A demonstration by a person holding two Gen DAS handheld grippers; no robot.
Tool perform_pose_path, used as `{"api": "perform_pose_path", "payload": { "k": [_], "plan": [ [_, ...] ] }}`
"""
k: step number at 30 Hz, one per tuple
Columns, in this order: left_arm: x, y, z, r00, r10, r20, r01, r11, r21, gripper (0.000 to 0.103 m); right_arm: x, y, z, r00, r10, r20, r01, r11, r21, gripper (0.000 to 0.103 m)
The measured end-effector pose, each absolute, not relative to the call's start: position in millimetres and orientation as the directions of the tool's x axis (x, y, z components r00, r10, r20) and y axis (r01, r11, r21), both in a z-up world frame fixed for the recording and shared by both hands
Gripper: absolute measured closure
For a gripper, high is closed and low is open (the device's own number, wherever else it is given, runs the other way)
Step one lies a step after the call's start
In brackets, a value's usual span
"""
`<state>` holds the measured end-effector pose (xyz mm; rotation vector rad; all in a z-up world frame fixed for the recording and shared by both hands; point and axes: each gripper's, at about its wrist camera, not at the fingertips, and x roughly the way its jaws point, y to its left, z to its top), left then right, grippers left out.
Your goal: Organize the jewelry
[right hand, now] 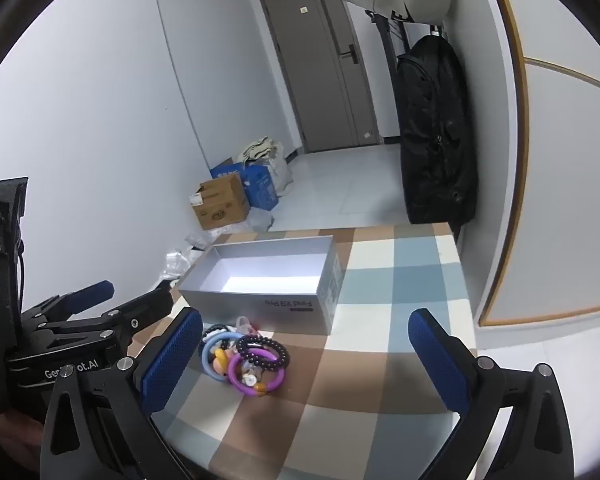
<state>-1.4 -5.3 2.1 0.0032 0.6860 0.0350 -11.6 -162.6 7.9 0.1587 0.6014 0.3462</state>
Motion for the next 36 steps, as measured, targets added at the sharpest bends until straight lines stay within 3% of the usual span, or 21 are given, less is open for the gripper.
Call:
{"api": "perform_pose_path", "payload": {
  "k": [12, 36],
  "plan": [
    [-1.2, 8.8, 3.6, 0.772, -0.021, -0.635, -0.027, 0.997, -0.066, 0.001, -13.7, -161.6, 10.0, 0.761, 0.364, -0.537, -0.284, 0.931, 0.228, 0.0],
    [-3.0, 5.7, 0.7, 0.768, -0.035, -0.639, -0.018, 0.997, -0.077, 0.001, -13.9, -162.3, 10.5, 0.761, 0.368, -0.535, -0.284, 0.93, 0.235, 0.0]
  ]
}}
